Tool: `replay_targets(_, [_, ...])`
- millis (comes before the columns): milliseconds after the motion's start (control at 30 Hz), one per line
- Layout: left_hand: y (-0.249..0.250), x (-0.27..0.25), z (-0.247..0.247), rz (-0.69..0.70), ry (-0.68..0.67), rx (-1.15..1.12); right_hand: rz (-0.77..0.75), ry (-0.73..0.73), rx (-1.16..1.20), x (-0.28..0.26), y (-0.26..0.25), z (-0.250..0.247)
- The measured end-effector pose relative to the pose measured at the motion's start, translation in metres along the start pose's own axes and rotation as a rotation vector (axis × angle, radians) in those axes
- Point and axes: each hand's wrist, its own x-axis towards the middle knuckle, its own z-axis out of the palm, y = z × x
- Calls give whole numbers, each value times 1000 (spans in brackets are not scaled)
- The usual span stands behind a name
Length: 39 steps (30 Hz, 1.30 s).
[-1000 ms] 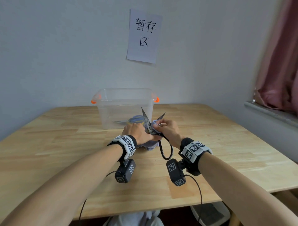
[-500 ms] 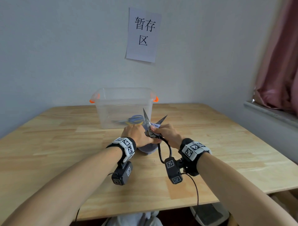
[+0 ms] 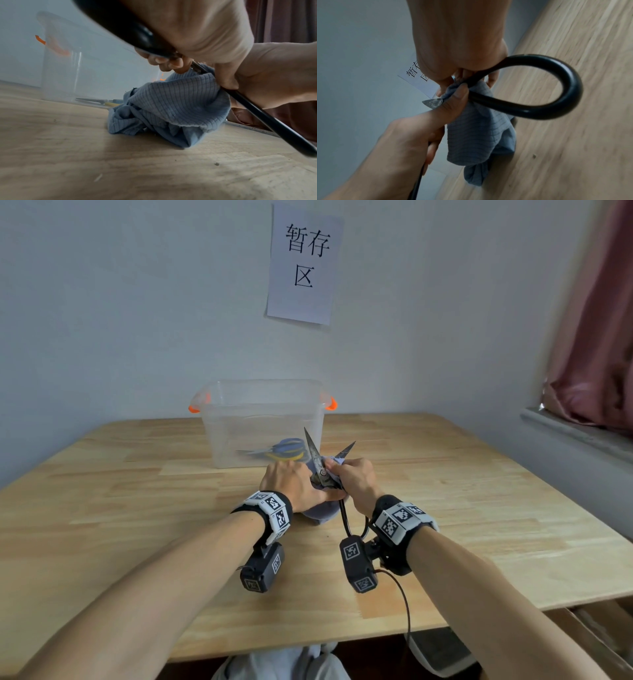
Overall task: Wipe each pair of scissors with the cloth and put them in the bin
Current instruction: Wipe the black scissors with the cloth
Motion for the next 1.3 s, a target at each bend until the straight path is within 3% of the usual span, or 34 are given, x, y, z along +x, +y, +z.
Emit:
replay_targets(767, [-7, 2, 13, 18, 48, -40, 15, 127, 14, 8, 6, 6])
replay_targets(1300, [-14, -2, 11, 35, -10, 7, 30, 183, 10, 12, 2, -4])
